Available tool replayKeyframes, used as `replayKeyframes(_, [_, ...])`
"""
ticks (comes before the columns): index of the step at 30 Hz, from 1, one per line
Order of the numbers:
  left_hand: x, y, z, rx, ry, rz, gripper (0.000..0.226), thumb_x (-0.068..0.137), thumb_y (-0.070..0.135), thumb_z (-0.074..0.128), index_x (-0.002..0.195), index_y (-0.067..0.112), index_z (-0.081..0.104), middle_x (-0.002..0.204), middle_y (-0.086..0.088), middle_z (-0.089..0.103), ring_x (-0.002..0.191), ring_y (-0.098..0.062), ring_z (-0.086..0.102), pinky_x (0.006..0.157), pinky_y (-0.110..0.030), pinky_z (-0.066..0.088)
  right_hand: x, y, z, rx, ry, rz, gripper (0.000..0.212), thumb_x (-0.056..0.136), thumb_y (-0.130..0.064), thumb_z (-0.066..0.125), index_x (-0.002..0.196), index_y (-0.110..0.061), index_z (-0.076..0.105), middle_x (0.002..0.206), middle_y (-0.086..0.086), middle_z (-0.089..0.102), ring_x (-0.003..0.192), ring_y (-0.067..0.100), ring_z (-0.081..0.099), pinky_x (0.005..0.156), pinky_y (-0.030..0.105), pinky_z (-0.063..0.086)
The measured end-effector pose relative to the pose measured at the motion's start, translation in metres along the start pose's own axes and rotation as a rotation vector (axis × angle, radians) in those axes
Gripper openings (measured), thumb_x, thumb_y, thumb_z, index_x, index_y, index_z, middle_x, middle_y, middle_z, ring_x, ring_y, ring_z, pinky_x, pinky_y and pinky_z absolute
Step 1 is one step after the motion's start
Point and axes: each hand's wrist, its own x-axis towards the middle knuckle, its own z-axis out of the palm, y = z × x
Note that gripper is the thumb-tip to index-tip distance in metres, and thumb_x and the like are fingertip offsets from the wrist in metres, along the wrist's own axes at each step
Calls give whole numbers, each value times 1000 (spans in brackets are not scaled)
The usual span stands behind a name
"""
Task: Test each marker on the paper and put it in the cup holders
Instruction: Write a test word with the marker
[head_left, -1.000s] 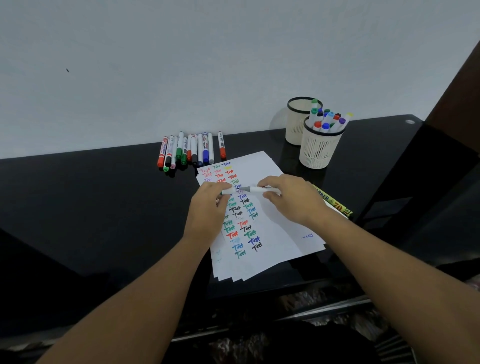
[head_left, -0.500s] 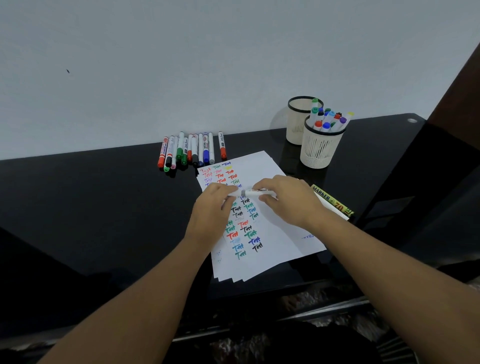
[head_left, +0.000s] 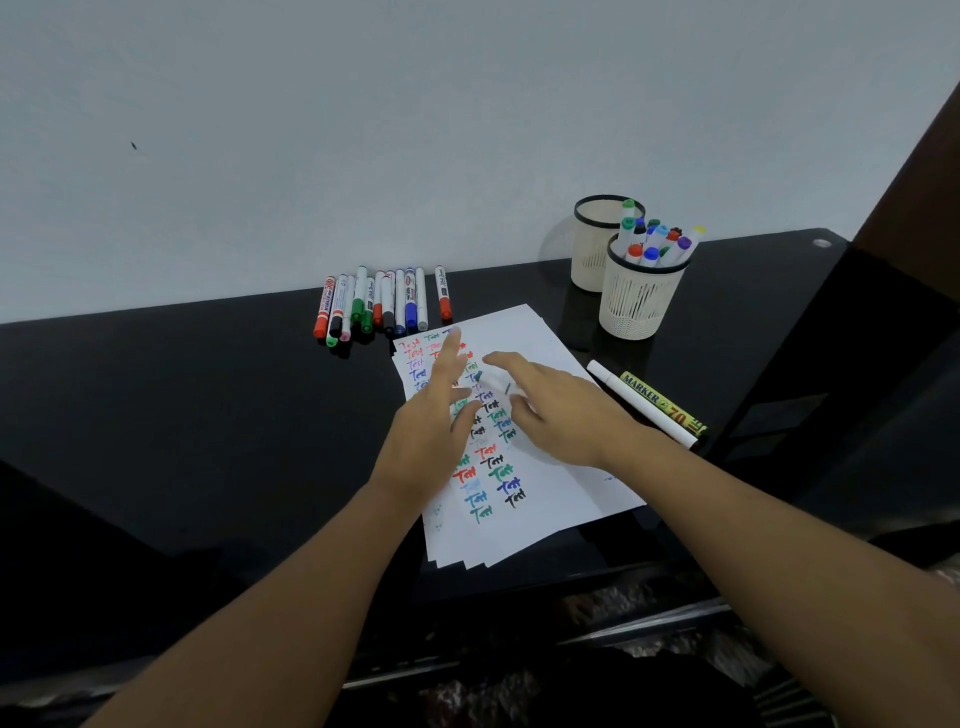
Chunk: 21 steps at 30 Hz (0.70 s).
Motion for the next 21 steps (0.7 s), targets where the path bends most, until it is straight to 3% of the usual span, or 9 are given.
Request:
replayKeyframes(2, [3,-6,1,73,86,0,83,96,36,67,158,42,13,134,22,52,114,3,56,90,-15,46,0,2,0,44,15,43,53,109,-28,34,154,-52,19,117,5,62,98,20,61,89,47,53])
replayKeyframes(3, [4,-12,3,161,136,21,76,94,41,68,157,32,27,132,19,55,115,-1,56,97,-21,44,0,3,-1,48,21,58,54,108,-28,33,153,-55,21,110,4,61,96,20,60,89,46,52])
replayKeyframes(5, [6,-22,8,348,174,46,61,92,51,66,145,23,53,140,5,59,128,-16,53,110,-38,34,0,6,-1,66,40,85,51,107,-27,34,149,-54,28,101,5,61,92,20,59,87,46,52])
replayKeyframes(7, [8,-26,10,420,140,-8,55,92,57,62,134,24,65,142,-3,59,134,-22,48,115,-45,29,-1,6,-3,101,60,101,45,104,-23,39,142,-47,37,88,6,63,82,20,60,80,46,53])
replayKeyframes(10, [9,-24,11,436,99,-48,55,93,61,57,134,26,65,144,-4,57,136,-22,44,117,-48,27,-5,4,-5,99,58,106,41,101,-24,46,135,-45,39,72,5,60,71,20,60,71,44,54])
replayKeyframes(12, [9,-24,10,437,87,-56,56,93,63,55,135,27,64,145,-4,55,137,-22,42,118,-48,26,-6,3,-5,114,83,116,42,100,-24,47,135,-44,39,73,6,61,72,19,60,71,44,54])
replayKeyframes(17, [10,-23,8,461,43,-91,60,93,67,50,139,30,60,150,-1,51,140,-20,39,120,-46,23,0,12,-14,149,142,183,57,107,-18,43,157,-37,25,107,10,65,89,23,64,81,47,55])
replayKeyframes(19, [10,-23,7,453,39,-101,61,93,68,50,140,30,59,151,0,50,141,-20,37,120,-45,21,-1,23,-23,111,220,229,47,106,-22,49,150,-26,32,109,10,68,90,28,67,81,49,57])
replayKeyframes(21, [10,-23,7,448,33,-111,61,93,69,49,140,31,58,151,1,49,141,-19,37,120,-45,20,-4,36,-35,74,331,274,27,104,-26,55,130,-21,48,108,6,70,90,26,67,80,51,58])
